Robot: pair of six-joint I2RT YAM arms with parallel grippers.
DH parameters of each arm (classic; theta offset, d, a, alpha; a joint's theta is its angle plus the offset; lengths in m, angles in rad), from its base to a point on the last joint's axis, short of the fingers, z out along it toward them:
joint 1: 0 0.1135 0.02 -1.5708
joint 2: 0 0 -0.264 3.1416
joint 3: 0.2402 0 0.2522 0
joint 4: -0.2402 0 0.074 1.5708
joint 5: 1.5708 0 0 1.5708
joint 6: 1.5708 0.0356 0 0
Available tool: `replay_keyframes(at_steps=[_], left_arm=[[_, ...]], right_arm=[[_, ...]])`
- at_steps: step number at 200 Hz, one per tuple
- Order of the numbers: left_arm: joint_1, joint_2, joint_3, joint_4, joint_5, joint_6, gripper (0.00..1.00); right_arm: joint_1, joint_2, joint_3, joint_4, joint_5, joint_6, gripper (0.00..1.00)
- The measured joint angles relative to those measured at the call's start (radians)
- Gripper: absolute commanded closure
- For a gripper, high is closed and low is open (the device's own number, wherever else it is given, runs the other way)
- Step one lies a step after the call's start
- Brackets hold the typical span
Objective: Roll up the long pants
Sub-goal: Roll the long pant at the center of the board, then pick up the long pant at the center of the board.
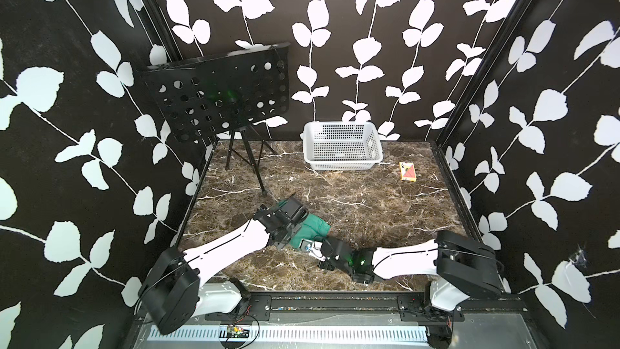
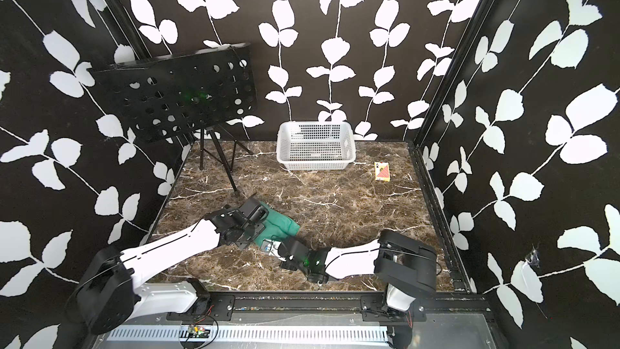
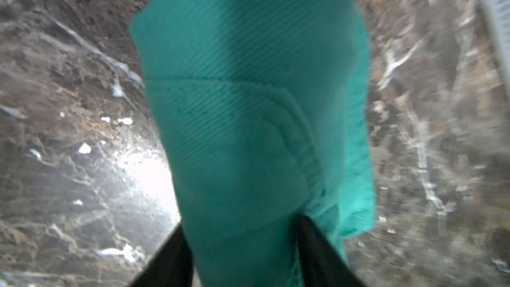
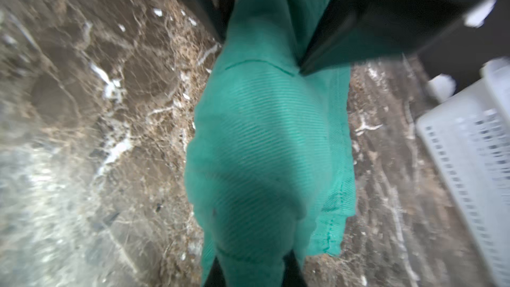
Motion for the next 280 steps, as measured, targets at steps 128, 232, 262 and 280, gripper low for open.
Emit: replay_keyframes(at_steps=[128, 232, 262, 280], left_arm=[[0.000, -0.068, -0.190, 0.391, 0.165, 0.152, 0.01], [0.046, 0.244, -0.113, 0.596, 0.298, 0.137, 0.01], [0.063, 0.314, -0.065, 0.639, 0.306, 0.171, 0.08], [0.086, 0.354, -0.041, 0.668, 0.329, 0.200, 0.23]], right_arm=[[-0.409, 0.046, -0.002, -0.007, -0.860, 0.510, 1.00], [-0.569, 0.150, -0.008, 0.103, -1.088, 0.797, 1.00], [-0.612, 0.158, -0.009, 0.111, -1.110, 0.817, 1.00], [-0.628, 0.158, -0.009, 0.114, -1.110, 0.824, 1.00]])
